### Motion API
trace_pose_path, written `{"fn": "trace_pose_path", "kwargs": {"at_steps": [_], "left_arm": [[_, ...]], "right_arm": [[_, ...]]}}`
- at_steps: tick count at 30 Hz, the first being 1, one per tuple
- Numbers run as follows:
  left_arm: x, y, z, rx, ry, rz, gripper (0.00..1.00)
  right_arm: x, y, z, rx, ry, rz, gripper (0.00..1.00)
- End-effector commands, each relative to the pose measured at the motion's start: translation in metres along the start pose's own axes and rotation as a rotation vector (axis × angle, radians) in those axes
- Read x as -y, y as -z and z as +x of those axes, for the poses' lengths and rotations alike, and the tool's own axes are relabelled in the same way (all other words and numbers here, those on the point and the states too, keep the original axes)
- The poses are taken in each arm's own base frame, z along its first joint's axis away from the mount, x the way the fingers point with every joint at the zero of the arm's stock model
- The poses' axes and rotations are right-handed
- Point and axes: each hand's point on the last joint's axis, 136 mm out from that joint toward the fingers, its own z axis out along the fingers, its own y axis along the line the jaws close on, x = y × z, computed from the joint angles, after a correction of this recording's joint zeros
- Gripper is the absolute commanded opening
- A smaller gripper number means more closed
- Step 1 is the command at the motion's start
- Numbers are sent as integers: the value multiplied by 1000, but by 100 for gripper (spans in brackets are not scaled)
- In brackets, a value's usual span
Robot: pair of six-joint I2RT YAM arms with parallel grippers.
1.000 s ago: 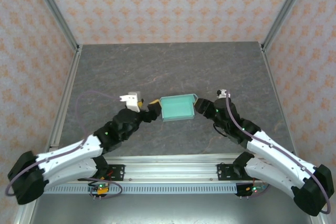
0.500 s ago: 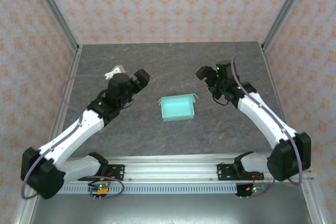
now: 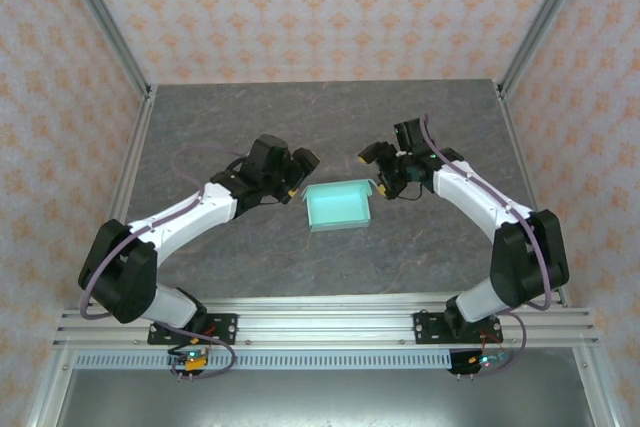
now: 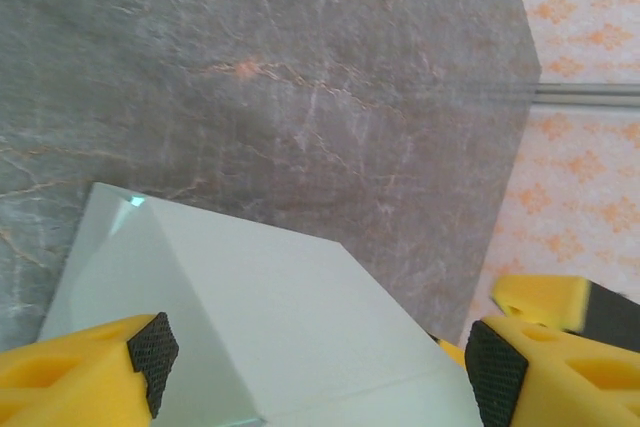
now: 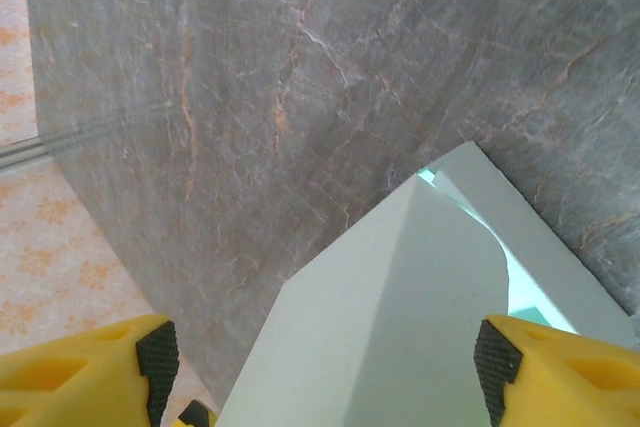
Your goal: Fold the paper box
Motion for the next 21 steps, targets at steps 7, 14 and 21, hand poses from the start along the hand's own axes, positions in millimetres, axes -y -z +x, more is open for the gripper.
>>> {"fn": "trace_pose_path", "kwargs": {"at_steps": [7,14,21], "left_arm": [[-4,-26,22,-88,67,15,66],[-3,-37,30,-119,99,24,63],[-2,-27,15,-105,1,-1,80]], "right_arm": [[-2,-14,9,-60,-9,-20,70],[0,-22,16,-84,-8,-15,65],[4,-20,14,-69,18,9,65]]}}
